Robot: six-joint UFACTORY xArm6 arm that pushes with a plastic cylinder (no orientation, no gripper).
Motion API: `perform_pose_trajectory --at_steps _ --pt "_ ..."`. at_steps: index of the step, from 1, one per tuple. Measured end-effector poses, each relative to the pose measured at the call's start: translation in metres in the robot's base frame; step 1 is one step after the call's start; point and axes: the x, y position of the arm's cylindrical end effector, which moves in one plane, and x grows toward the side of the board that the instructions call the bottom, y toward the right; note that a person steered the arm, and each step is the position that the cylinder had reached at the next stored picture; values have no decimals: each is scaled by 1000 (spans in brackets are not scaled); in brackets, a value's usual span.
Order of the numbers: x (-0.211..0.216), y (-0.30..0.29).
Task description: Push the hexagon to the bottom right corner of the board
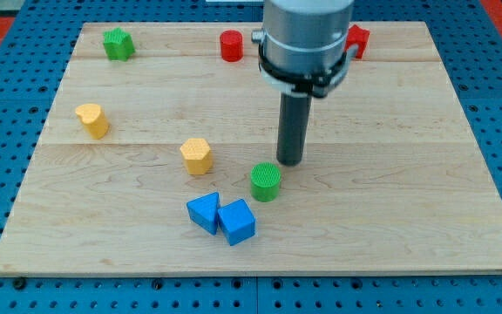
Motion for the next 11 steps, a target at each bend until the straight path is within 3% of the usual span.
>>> perform_pose_trajectory --at_steps 1,2,3,6,8,11 --pt "-32 -58" --pt "-29 -140" --pt "4 -152" --pt "8 1" --pt "27 -85" --pt "42 82"
